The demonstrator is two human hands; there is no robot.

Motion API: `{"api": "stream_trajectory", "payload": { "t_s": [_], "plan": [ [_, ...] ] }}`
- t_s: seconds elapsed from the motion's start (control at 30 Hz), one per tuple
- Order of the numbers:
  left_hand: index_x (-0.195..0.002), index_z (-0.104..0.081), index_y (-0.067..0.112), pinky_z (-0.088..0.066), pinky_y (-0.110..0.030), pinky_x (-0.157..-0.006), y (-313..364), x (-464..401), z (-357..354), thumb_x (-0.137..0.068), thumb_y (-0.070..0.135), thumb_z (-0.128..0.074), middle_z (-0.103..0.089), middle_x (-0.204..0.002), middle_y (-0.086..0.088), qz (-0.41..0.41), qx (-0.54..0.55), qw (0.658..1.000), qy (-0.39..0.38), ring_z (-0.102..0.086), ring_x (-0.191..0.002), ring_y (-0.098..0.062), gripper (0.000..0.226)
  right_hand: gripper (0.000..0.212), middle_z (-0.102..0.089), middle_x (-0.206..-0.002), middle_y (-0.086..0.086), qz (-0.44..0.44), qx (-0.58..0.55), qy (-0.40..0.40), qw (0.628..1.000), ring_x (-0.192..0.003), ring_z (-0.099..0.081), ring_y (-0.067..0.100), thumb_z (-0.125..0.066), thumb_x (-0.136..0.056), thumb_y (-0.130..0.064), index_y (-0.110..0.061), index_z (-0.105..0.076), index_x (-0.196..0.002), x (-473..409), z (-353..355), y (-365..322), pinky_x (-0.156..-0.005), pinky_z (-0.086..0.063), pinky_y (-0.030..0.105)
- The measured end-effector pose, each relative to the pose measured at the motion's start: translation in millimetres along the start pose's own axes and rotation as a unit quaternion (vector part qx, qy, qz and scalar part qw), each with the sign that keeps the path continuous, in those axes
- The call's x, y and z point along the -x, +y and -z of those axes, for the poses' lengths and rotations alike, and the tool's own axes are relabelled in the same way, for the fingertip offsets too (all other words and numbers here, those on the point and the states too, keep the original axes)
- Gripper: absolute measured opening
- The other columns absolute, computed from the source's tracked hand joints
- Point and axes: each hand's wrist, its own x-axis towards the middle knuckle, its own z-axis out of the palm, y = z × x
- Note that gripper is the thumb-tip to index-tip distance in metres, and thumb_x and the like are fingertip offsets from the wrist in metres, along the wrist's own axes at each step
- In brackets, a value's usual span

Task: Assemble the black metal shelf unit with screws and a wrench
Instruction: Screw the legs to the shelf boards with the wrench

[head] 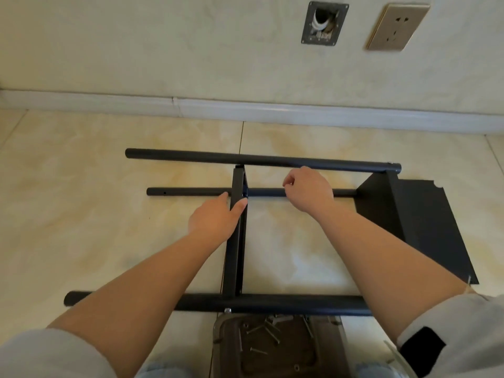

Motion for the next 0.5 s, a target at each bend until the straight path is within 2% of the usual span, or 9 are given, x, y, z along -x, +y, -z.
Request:
{"api": "stream_trajectory", "payload": {
  "t_s": [0.07,0.13,0.2,0.3,0.37,0.5],
  "plan": [
    [-0.121,-0.056,0.019,-0.049,-0.034,-0.077,9.6,-15.8,5.2,-0.093,0.062,-0.029,-0.064,-0.101,-0.001,-0.004,-0.047,0.999,0.012,-0.061,-0.094,-0.022,0.058,0.023,-0.049,-0.120,0.003,0.017,0.053,0.044,0.997,-0.109,-0.048,0.022,-0.048,-0.093,-0.016,-0.019,-0.060,-0.113,-12.9,5.1,-1.6,-0.079,-0.043,0.031],
    [-0.101,-0.061,0.017,-0.048,-0.030,-0.066,14.7,-27.2,10.8,-0.094,0.058,-0.034,-0.059,-0.080,0.001,-0.005,-0.084,0.996,0.029,-0.060,-0.077,-0.018,0.049,0.029,-0.046,-0.122,0.005,0.042,0.107,0.080,0.990,-0.111,-0.043,0.023,-0.049,-0.092,-0.015,-0.018,-0.053,-0.121,-24.0,8.1,-0.9,-0.087,-0.042,0.033],
    [-0.097,-0.062,0.019,-0.045,-0.028,-0.062,17.4,-35.0,14.9,-0.095,0.055,-0.038,-0.058,-0.075,0.002,-0.006,-0.124,0.991,0.053,-0.059,-0.073,-0.017,0.043,0.041,-0.044,-0.128,0.005,0.055,0.138,0.085,0.985,-0.114,-0.041,0.025,-0.049,-0.090,-0.014,-0.018,-0.045,-0.130,-35.2,6.2,1.3,-0.092,-0.039,0.035],
    [-0.089,-0.061,0.020,-0.043,-0.026,-0.058,19.8,-39.8,17.3,-0.092,0.057,-0.042,-0.056,-0.071,0.003,-0.002,-0.152,0.986,0.068,-0.057,-0.069,-0.016,0.042,0.052,-0.043,-0.135,0.004,0.054,0.144,0.035,0.987,-0.122,-0.039,0.026,-0.047,-0.090,-0.014,-0.020,-0.034,-0.141,-47.6,-1.6,4.5,-0.099,-0.034,0.037],
    [-0.086,-0.061,0.019,-0.043,-0.026,-0.057,22.1,-41.1,18.1,-0.092,0.056,-0.045,-0.056,-0.069,0.002,0.005,-0.137,0.989,0.064,-0.057,-0.068,-0.016,0.041,0.049,-0.047,-0.133,0.004,0.050,0.142,0.015,0.988,-0.121,-0.041,0.026,-0.045,-0.094,-0.019,-0.021,-0.034,-0.141,-53.4,-7.7,7.3,-0.102,-0.031,0.039],
    [-0.085,-0.062,0.017,-0.045,-0.026,-0.059,25.9,-43.0,18.0,-0.092,0.052,-0.048,-0.055,-0.068,0.002,0.016,-0.105,0.992,0.062,-0.058,-0.068,-0.016,0.038,0.034,-0.053,-0.121,0.003,0.042,0.125,0.022,0.991,-0.113,-0.044,0.026,-0.042,-0.098,-0.036,-0.027,-0.045,-0.131,-62.7,-10.4,9.0,-0.098,-0.032,0.038]
  ]
}}
